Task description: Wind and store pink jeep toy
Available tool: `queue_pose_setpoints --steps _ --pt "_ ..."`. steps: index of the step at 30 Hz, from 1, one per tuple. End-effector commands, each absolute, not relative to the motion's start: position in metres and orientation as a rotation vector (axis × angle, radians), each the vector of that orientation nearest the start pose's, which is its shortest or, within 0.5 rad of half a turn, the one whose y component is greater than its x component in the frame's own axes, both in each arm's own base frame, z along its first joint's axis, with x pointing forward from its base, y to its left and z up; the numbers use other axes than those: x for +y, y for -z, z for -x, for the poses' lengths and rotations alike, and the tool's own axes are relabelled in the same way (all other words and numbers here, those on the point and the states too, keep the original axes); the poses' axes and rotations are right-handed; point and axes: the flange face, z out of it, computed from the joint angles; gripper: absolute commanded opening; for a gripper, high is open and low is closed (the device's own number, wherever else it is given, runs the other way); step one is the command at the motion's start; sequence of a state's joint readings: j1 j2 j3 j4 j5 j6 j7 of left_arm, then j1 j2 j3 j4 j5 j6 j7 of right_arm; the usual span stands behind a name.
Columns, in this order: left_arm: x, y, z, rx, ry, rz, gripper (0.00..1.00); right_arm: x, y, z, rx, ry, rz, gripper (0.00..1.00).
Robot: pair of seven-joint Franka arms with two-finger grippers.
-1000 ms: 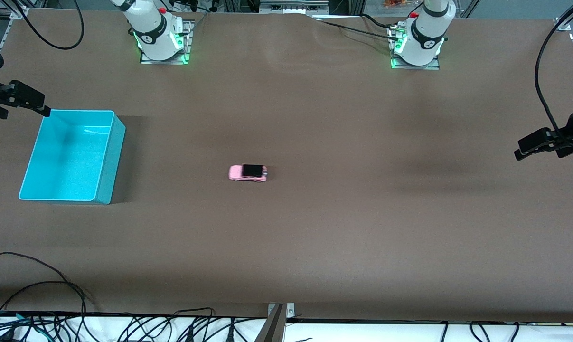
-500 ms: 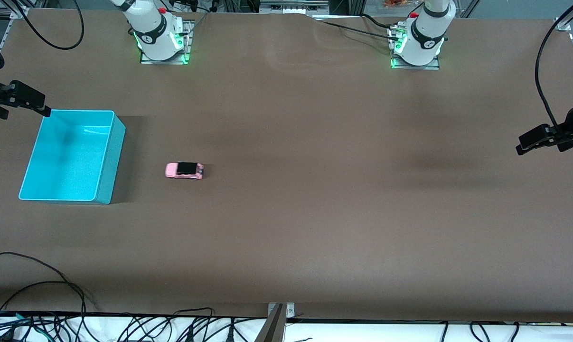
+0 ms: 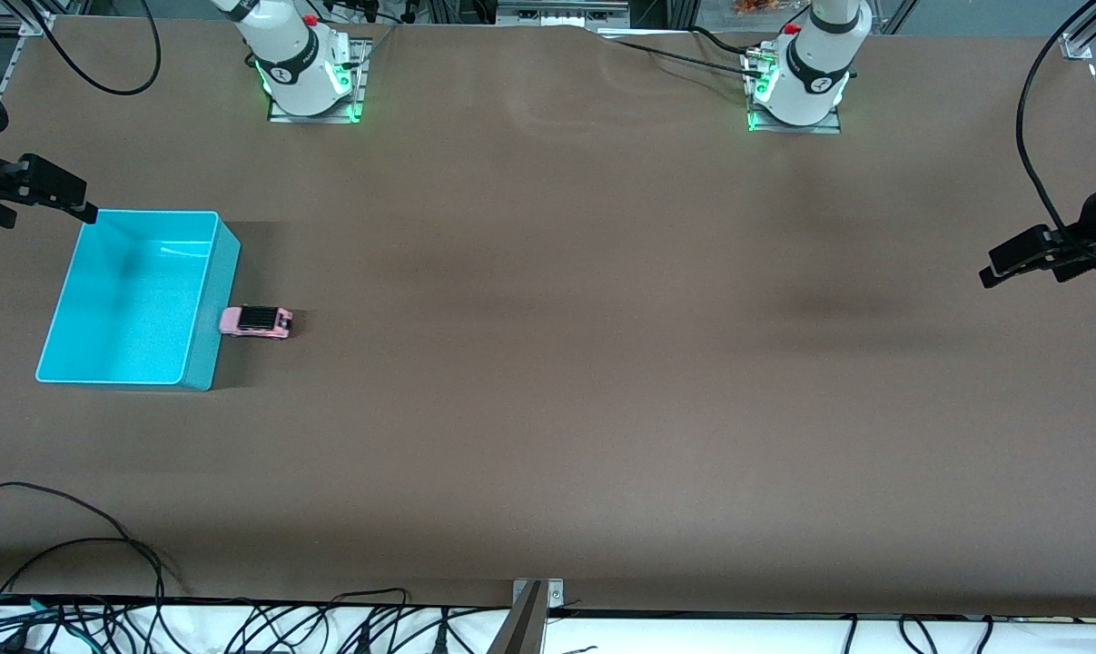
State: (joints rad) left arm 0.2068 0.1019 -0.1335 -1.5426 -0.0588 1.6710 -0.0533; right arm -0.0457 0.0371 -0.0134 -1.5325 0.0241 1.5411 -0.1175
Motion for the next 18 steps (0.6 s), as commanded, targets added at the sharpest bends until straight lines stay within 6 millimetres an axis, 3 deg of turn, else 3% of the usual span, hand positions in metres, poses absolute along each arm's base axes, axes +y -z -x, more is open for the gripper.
queue_pose_setpoints --steps 1,18 --pt "0.0412 -0.5903 -0.5864 -0.197 0.062 3.228 1.0 -0.0299 -0.6245 -0.565 -0.085 -0.032 3.098 1.0" --pt "0.0405 -0.59 -0.5863 -0.188 0.058 3.207 1.0 -0.0299 -0.6244 -0.5649 -0.085 -0.035 3.097 1.0"
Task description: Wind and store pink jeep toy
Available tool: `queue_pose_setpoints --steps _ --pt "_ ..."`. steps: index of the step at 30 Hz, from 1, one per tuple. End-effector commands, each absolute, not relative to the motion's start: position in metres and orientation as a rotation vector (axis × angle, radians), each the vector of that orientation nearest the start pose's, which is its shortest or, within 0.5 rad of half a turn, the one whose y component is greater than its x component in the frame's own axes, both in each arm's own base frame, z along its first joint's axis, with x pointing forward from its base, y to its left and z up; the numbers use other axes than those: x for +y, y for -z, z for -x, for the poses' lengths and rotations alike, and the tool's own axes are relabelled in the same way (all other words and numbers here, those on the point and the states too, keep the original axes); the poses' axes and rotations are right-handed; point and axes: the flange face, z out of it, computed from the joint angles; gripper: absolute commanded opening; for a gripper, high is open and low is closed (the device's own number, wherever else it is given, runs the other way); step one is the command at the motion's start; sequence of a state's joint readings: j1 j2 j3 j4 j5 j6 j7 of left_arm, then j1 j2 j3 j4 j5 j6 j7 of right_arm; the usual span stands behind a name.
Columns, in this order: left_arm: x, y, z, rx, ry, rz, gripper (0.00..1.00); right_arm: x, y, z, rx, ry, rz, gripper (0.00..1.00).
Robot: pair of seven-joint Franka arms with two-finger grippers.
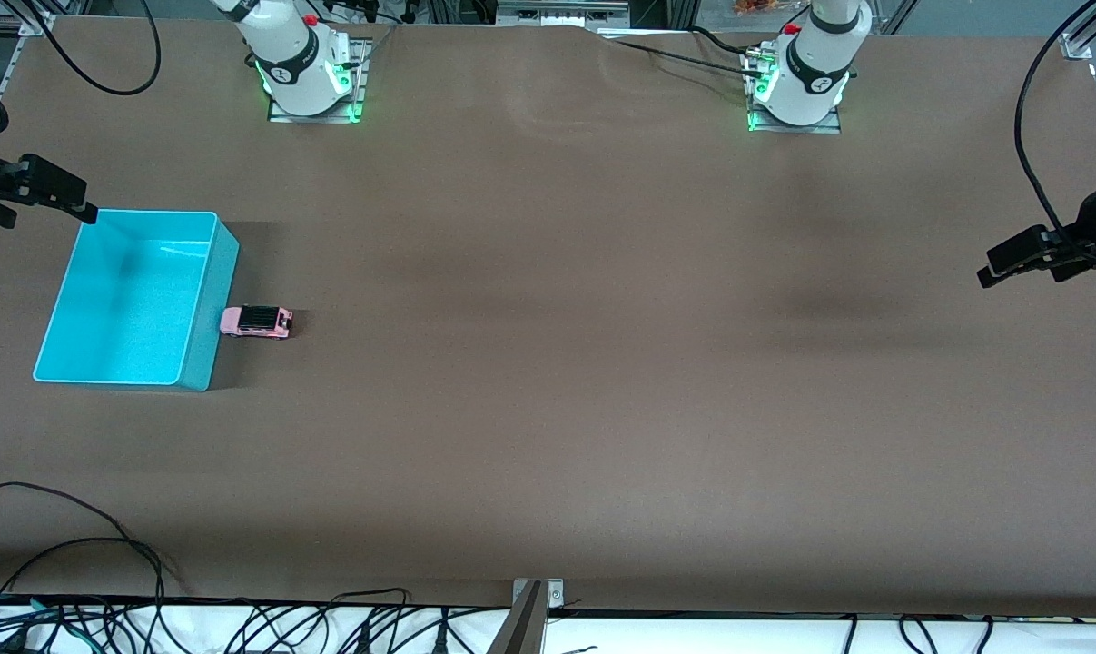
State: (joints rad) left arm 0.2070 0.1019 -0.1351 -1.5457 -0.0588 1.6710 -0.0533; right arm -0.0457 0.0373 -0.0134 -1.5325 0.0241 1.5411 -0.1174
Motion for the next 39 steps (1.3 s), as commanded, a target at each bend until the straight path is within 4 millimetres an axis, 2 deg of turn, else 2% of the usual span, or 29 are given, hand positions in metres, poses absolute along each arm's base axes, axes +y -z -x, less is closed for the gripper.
queue_pose_setpoints --steps 1,18,27,33,39 --pt "0.04 -0.59 -0.586 -0.185 0.055 3.208 1.0 -0.03 -0.624 -0.565 -0.085 -0.037 3.097 1.0" --pt "0.041 -0.591 -0.584 -0.19 0.05 3.207 1.0 -0.023 -0.62 -0.566 -0.097 -0.057 3.099 1.0" --pt "0.041 -0.59 -0.584 -0.19 0.048 3.207 1.0 -0.018 -0.629 -0.568 -0.113 0.004 3.101 1.0" --pt "0.04 -0.59 -0.584 -0.2 0.047 3.207 1.0 -0.03 -0.627 -0.569 -0.073 -0.002 3.1 1.0" --pt "0.041 -0.59 -0.584 -0.205 0.045 3.207 1.0 -0.033 -0.622 -0.568 -0.066 -0.03 3.1 1.0"
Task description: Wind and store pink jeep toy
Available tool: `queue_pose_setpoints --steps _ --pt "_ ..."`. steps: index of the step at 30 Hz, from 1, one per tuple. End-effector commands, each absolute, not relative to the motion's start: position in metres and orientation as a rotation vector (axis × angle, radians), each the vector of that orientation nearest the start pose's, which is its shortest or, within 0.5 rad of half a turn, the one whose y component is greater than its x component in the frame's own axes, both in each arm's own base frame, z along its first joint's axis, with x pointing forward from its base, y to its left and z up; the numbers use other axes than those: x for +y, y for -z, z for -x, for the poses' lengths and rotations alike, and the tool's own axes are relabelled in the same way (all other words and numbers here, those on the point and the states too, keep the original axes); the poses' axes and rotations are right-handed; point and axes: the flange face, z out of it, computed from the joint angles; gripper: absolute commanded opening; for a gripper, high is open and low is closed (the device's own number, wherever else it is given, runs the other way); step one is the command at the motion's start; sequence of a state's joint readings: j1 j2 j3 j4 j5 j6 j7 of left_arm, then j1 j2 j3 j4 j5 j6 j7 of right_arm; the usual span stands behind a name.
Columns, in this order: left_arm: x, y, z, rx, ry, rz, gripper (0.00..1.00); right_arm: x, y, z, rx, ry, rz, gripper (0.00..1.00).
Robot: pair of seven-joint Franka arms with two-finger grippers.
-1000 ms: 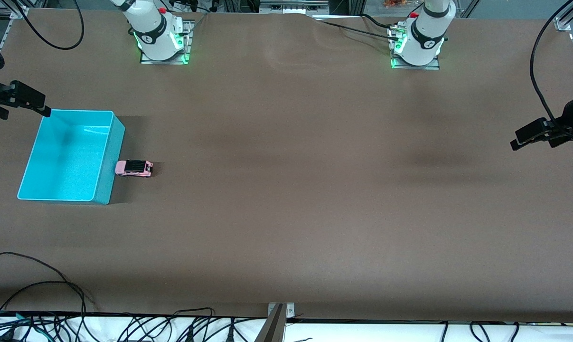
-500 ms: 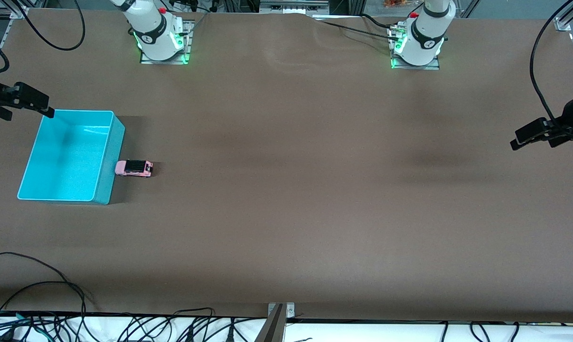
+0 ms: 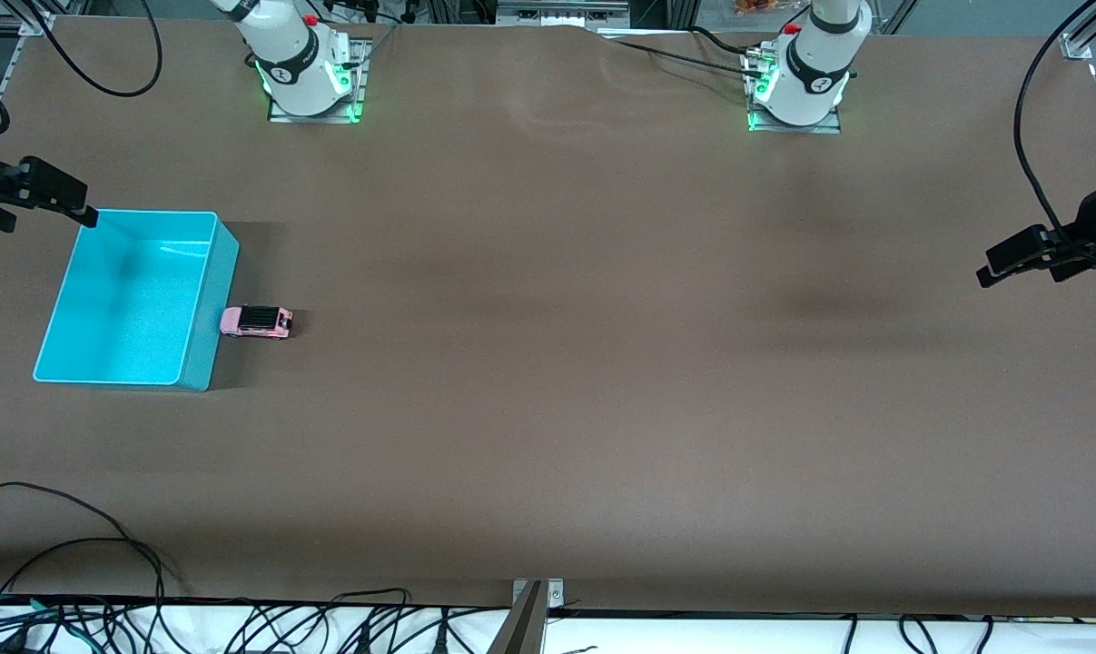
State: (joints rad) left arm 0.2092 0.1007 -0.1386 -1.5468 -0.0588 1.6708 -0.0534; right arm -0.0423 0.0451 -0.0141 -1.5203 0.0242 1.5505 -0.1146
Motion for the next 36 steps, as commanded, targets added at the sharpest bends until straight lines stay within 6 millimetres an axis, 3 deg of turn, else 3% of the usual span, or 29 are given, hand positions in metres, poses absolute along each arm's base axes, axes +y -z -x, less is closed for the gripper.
queue_pose_setpoints --steps 1,6,29,36 --pt "0.04 -0.59 -0.585 -0.202 0.045 3.207 1.0 -0.034 -0.618 -0.57 -0.058 -0.044 3.099 1.0" --pt "0.041 -0.59 -0.584 -0.205 0.045 3.207 1.0 -0.034 -0.611 -0.573 0.018 -0.068 3.104 1.0" --pt "0.04 -0.589 -0.584 -0.205 0.042 3.207 1.0 -0.035 -0.578 -0.583 0.003 -0.161 3.102 1.0" --pt "0.039 -0.589 -0.585 -0.202 0.042 3.207 1.0 -0.033 -0.553 -0.583 0.001 -0.184 3.098 1.0"
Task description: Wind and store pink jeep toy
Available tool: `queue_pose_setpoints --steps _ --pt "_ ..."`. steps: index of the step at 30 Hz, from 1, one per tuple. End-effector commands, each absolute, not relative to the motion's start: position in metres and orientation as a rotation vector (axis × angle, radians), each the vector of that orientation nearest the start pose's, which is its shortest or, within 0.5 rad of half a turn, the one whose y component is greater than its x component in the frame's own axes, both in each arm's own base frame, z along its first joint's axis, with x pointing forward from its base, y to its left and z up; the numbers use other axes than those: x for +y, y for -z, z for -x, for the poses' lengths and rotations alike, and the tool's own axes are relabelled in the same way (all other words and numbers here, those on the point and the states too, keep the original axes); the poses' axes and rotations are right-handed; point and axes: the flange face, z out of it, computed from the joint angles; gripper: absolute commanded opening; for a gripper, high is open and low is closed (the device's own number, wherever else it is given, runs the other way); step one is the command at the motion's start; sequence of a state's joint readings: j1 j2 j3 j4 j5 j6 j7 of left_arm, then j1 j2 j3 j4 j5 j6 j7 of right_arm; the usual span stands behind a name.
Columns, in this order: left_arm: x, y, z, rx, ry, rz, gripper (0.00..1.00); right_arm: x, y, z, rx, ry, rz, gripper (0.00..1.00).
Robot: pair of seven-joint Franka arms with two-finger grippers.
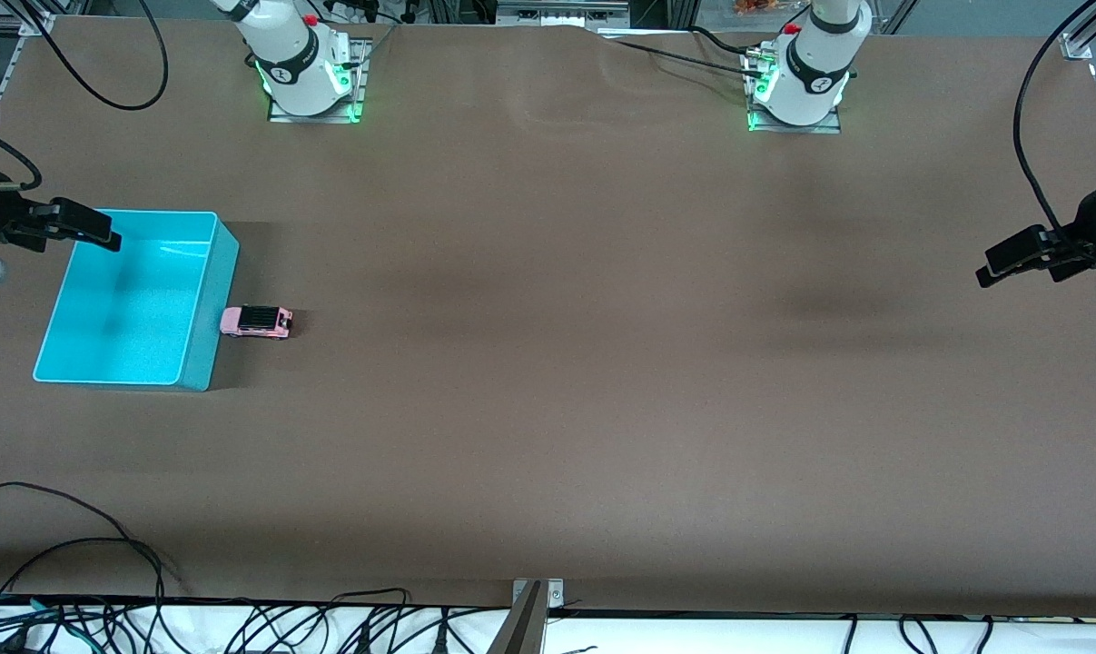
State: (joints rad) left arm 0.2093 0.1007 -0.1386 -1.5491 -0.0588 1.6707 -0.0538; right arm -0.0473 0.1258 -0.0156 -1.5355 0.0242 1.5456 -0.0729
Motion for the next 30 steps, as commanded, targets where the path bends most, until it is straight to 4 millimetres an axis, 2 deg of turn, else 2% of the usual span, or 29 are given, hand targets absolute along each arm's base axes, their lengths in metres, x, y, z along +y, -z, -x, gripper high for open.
queue_pose_setpoints --steps 1,14,24,30 --pt "0.039 -0.589 -0.585 -0.202 0.042 3.207 1.0 -0.033 -0.549 -0.582 0.002 -0.182 3.098 1.0" --pt "0.039 -0.589 -0.585 -0.202 0.042 3.207 1.0 -0.027 -0.49 -0.575 0.005 -0.133 3.105 1.0" --pt "0.039 -0.588 -0.585 -0.2 0.04 3.207 1.0 -0.008 -0.439 -0.568 -0.031 -0.089 3.108 1.0" --pt "0.038 -0.589 -0.584 -0.2 0.039 3.207 1.0 -0.006 -0.413 -0.562 -0.032 -0.063 3.11 1.0"
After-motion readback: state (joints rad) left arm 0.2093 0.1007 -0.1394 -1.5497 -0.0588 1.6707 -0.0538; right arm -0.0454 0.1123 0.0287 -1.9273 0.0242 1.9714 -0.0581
